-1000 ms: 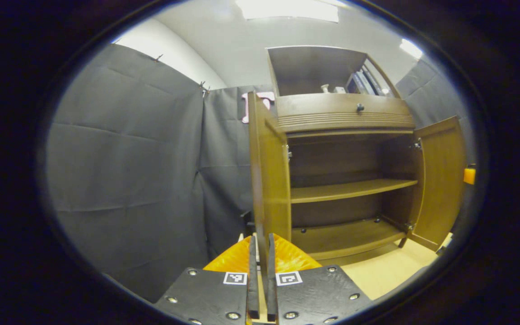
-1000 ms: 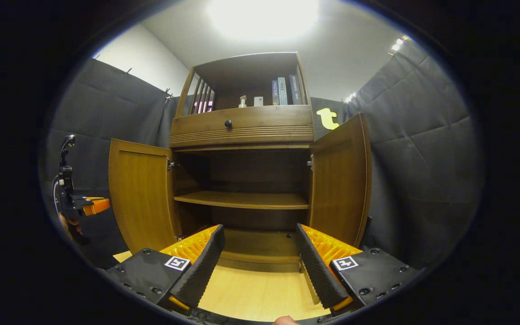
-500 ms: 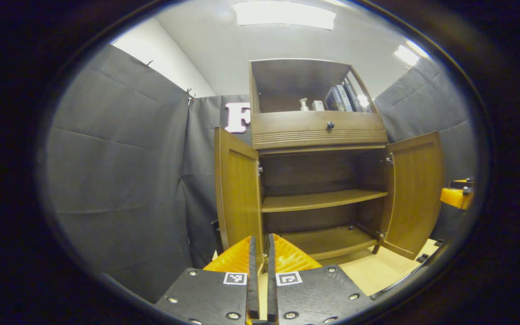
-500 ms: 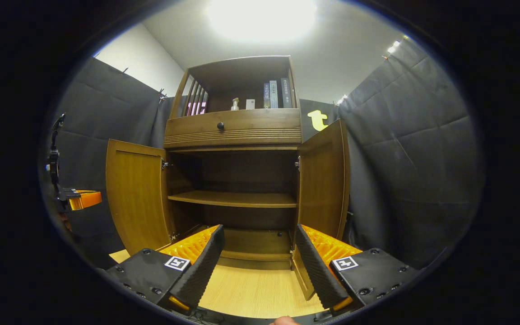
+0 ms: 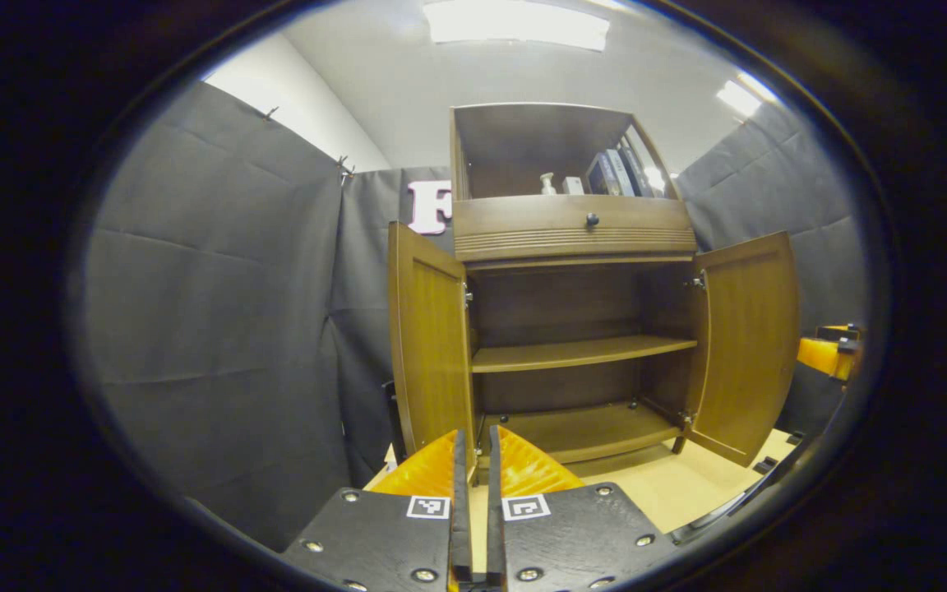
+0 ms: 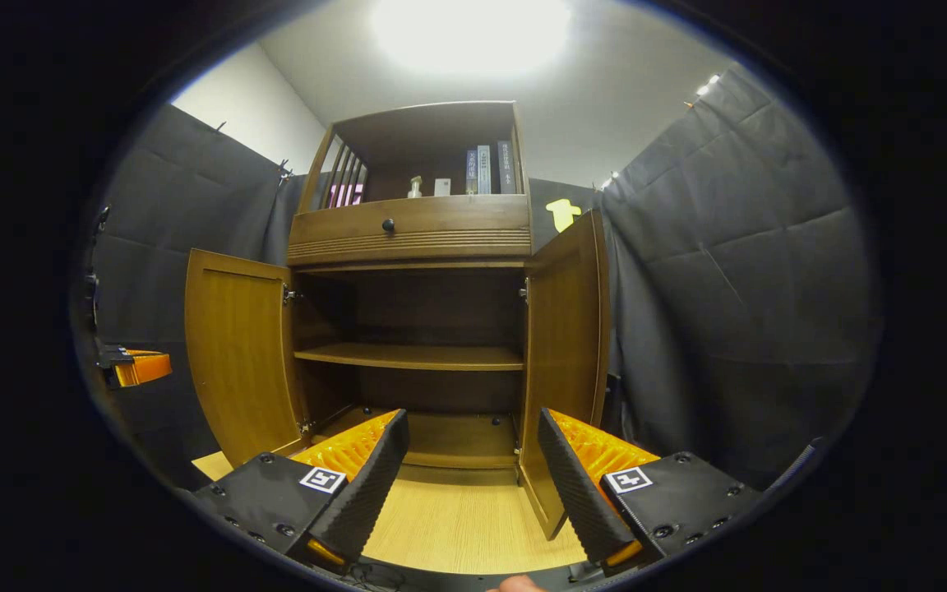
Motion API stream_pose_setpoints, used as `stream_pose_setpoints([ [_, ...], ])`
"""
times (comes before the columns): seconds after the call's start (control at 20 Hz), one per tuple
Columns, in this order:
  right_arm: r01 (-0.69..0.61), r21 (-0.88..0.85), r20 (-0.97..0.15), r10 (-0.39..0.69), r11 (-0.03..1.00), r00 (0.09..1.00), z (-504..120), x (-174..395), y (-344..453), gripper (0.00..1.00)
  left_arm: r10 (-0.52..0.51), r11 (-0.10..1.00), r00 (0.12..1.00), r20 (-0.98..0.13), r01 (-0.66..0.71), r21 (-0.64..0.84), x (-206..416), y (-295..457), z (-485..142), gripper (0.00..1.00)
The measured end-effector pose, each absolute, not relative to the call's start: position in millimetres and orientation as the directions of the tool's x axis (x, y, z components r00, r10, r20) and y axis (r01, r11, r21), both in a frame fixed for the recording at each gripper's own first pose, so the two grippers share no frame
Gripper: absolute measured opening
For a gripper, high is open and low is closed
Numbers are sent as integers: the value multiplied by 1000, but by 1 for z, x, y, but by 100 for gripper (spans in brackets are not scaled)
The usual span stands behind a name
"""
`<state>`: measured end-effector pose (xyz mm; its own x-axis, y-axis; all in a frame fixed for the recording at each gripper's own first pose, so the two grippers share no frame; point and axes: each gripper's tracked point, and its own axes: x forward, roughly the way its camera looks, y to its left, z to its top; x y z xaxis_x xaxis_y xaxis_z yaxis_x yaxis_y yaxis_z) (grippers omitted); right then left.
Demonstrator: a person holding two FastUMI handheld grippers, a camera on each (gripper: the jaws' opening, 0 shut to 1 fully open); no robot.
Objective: Open the right door of the double-door shoe cabinet with the right hand, and open the left door with the left hand.
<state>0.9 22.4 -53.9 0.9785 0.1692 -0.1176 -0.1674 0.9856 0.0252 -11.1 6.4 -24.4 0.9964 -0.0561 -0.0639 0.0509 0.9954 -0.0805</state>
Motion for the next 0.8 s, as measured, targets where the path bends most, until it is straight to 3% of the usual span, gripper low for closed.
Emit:
stream_pose_setpoints([
  [0.3,-155,21,-104,157,988,982,-48,5,18,98,-42,995,998,-46,37,-93,-7,8,-19,10],
  [0.35,-152,18,-102,153,988,983,-48,6,16,99,-45,995,998,-46,40,-95,-8,6,-20,18],
  [0.7,-138,16,-104,139,990,985,-48,10,9,98,-26,996,999,-33,23,-84,-4,9,-16,39],
  [0.8,-137,16,-104,138,990,985,-48,10,8,98,-24,997,999,-26,22,-80,-2,8,-13,52],
])
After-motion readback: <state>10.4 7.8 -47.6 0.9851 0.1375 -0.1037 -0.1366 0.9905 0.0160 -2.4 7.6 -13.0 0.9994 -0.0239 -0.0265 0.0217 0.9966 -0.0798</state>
